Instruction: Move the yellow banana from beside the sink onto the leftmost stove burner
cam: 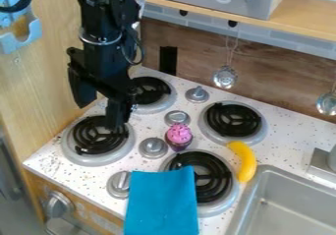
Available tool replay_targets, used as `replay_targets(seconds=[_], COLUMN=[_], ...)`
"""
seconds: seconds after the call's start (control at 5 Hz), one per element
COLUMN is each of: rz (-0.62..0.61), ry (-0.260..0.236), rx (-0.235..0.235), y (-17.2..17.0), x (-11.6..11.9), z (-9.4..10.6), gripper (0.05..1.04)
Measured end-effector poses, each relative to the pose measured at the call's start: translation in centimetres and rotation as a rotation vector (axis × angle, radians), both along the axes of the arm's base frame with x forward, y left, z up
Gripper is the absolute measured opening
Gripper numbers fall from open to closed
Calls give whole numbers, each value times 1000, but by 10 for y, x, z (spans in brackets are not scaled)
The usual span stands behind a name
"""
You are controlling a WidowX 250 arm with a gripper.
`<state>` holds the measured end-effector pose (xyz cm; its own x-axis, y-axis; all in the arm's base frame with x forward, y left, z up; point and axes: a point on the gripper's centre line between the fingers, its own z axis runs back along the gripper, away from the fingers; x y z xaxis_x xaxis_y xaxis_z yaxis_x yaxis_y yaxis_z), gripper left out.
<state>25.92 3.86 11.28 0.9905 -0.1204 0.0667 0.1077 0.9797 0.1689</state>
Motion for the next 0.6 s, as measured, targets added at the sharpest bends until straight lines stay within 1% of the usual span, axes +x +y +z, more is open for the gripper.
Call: replay_targets(seconds=[0.2, 0.4, 0.6], rz=[-4, -212, -116], ry=[27, 56, -33], rx=[-3, -7, -1], y=[0, -14, -44], x=[-2, 21, 35], z=[-7, -34, -41], gripper=[1006, 1006, 1006])
